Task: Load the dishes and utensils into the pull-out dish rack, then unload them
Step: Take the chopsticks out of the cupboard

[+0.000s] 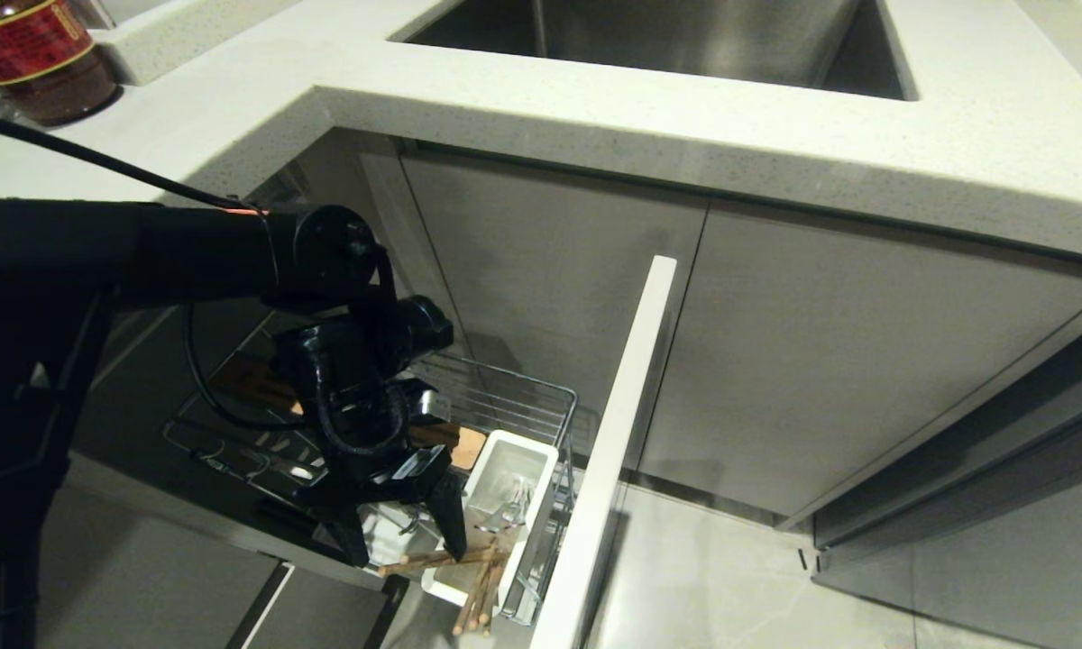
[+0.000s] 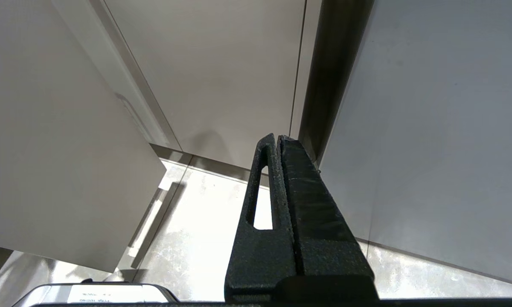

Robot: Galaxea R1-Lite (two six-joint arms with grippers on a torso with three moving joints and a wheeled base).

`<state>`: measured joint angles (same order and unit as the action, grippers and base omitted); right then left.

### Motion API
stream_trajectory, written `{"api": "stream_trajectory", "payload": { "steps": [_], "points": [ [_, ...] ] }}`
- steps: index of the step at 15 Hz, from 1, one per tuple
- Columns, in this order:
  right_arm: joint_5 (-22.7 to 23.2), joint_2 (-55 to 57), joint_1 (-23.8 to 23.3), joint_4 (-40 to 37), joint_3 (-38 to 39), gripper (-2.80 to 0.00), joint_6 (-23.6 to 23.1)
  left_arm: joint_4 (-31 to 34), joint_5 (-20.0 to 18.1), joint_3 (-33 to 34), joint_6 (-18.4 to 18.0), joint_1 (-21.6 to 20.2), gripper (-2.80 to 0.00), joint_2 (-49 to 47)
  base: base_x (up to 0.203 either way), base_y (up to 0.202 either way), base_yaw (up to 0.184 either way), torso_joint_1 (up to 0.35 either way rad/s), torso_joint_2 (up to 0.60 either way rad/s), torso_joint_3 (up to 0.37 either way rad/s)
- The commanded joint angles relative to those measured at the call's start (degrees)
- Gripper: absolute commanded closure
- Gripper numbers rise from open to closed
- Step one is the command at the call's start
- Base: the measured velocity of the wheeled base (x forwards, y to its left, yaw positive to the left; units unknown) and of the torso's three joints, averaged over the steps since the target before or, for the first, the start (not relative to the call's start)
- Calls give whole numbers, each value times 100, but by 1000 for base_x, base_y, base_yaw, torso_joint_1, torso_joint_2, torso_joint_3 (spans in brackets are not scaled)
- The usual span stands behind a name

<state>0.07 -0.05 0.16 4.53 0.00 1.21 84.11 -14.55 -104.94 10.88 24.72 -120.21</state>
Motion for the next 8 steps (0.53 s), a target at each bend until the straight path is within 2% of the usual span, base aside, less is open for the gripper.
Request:
{"api": "stream_trajectory", "payload": {
  "steps": [1,4,8],
  "points": [
    [1,-4,2,4,149,0,2,195,-4,112,-343,-46,-280,-131,0,0,0,0,0,0],
    [1,-4,2,4,149,0,2,211,4,219,-490,-23,-280,-209,0,0,0,0,0,0],
    [1,-4,2,4,149,0,2,170,-48,220,-482,24,-280,-326,0,0,0,0,0,0]
  ]
}}
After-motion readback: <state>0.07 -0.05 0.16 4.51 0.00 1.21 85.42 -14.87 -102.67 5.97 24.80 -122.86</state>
